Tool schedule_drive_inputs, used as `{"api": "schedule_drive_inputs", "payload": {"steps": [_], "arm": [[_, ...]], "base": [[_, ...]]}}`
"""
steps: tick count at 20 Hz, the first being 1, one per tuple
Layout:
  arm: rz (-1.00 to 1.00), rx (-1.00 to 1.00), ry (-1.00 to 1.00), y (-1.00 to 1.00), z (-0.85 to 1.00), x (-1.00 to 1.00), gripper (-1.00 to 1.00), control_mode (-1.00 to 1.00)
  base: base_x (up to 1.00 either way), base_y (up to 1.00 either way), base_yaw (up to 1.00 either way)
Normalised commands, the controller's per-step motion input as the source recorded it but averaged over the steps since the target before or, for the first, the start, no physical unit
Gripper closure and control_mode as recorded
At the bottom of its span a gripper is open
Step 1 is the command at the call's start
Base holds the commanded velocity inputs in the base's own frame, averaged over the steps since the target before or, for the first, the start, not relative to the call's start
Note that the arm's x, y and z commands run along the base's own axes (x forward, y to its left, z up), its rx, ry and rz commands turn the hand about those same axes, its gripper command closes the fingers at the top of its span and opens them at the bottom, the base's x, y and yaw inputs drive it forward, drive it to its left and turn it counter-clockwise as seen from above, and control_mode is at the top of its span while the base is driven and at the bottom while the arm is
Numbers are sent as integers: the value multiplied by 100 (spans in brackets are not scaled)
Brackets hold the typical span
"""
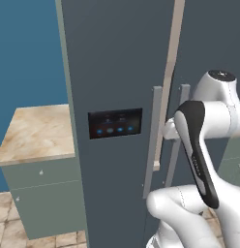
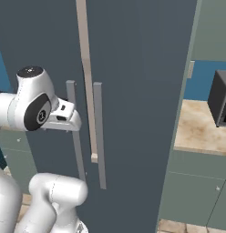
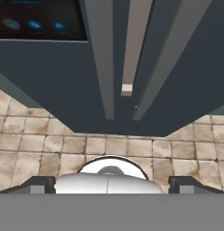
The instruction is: Open the freezer door, pick up the ice cube tray from the freezer, and place it on the dining counter.
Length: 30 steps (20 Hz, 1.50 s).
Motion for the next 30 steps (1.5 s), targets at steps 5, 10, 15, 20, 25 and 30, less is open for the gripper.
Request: {"api": "schedule_drive_inputs", "payload": {"steps": [5,10,15,20,25,30], "arm": [[0,0,0,0,0,-26,-100,-100],[0,0,0,0,0,-21,-100,-100],[0,0,0,0,0,-22,-100,-100],[0,0,0,0,0,-23,-100,-100],[0,0,0,0,0,-22,-100,-100],[0,0,0,0,0,-3,-100,-100]], "base": [[0,0,0],[0,0,0],[0,0,0],[0,0,0],[0,0,0],[0,0,0]]}}
